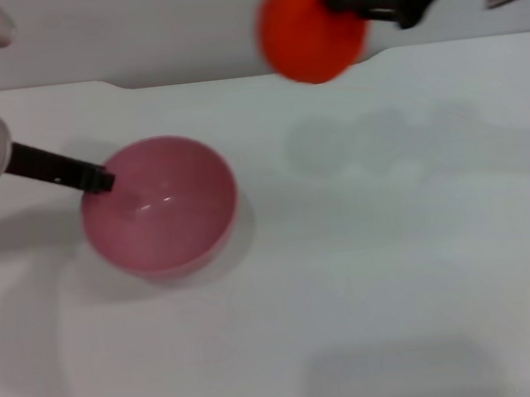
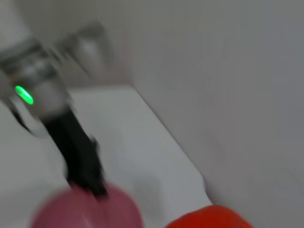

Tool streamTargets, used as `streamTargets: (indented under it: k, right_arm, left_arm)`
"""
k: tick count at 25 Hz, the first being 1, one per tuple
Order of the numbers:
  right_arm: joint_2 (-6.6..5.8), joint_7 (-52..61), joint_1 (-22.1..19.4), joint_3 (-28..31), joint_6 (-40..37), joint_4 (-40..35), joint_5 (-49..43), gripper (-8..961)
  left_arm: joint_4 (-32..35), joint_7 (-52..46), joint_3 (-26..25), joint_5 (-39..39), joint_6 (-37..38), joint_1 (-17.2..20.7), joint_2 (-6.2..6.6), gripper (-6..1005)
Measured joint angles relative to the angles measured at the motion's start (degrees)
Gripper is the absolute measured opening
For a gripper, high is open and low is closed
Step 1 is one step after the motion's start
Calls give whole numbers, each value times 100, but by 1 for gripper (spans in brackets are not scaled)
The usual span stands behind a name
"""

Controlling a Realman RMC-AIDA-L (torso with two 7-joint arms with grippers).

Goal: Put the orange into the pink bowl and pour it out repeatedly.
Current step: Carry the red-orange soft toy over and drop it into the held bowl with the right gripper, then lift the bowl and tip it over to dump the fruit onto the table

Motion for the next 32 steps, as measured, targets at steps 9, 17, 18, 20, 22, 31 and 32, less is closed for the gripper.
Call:
streamTargets:
  k: [9, 17, 18, 20, 22, 31, 32]
  right_arm:
    - [14, -533, 11, -1178, 965, 920, 669, 150]
    - [0, -635, 64, -1668, 1368, 1351, 683, 171]
    - [4, -646, 51, -1678, 1385, 1340, 689, 239]
    - [8, -648, 38, -1692, 1417, 1325, 698, 376]
    - [7, -649, 30, -1683, 1428, 1323, 703, 412]
    - [6, -700, -101, -1575, 1567, 1305, 795, 557]
    - [10, -749, -180, -1552, 1683, 1283, 870, 556]
  left_arm:
    - [-10, -32, 323, -89, 100, -318, -42, 42]
    - [-11, 3, 466, -329, 96, -324, -54, 42]
    - [-13, 4, 469, -334, 92, -313, -54, 42]
    - [-17, 8, 474, -334, 91, -298, -55, 42]
    - [-20, 13, 494, -332, 96, -261, -57, 42]
    - [-20, 15, 536, -381, 98, -205, -58, 42]
    - [-19, 15, 541, -390, 89, -204, -58, 42]
